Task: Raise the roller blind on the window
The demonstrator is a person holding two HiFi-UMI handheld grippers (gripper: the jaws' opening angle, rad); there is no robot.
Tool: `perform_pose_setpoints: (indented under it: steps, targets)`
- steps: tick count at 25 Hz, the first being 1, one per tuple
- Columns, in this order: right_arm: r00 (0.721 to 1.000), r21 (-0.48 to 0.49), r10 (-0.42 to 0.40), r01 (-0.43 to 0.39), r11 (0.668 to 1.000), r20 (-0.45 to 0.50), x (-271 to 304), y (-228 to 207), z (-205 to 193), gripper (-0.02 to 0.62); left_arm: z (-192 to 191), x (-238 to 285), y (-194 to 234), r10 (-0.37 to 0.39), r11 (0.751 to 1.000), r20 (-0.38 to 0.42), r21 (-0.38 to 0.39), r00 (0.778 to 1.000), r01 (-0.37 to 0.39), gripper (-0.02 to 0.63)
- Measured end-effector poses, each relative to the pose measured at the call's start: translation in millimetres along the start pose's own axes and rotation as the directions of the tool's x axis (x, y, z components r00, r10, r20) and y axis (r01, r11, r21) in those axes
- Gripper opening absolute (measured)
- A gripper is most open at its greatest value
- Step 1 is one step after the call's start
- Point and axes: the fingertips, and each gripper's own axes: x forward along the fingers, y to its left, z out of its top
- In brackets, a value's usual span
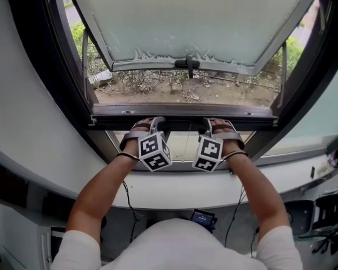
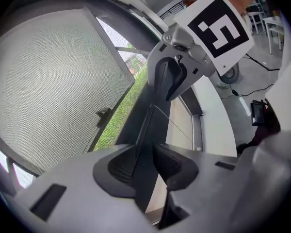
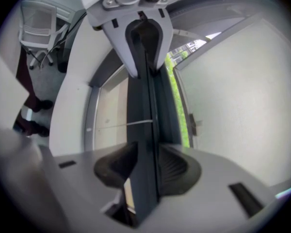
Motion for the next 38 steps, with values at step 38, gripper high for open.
perform_pose_setpoints:
  steps: [38]
  targets:
    - [0.978, 0.043, -0.202, 0.200, 0.979, 0.058, -52, -90, 13, 0.144, 52, -56, 76, 0.093, 0.995, 0.149, -0.044, 0.985, -0.087, 0.112]
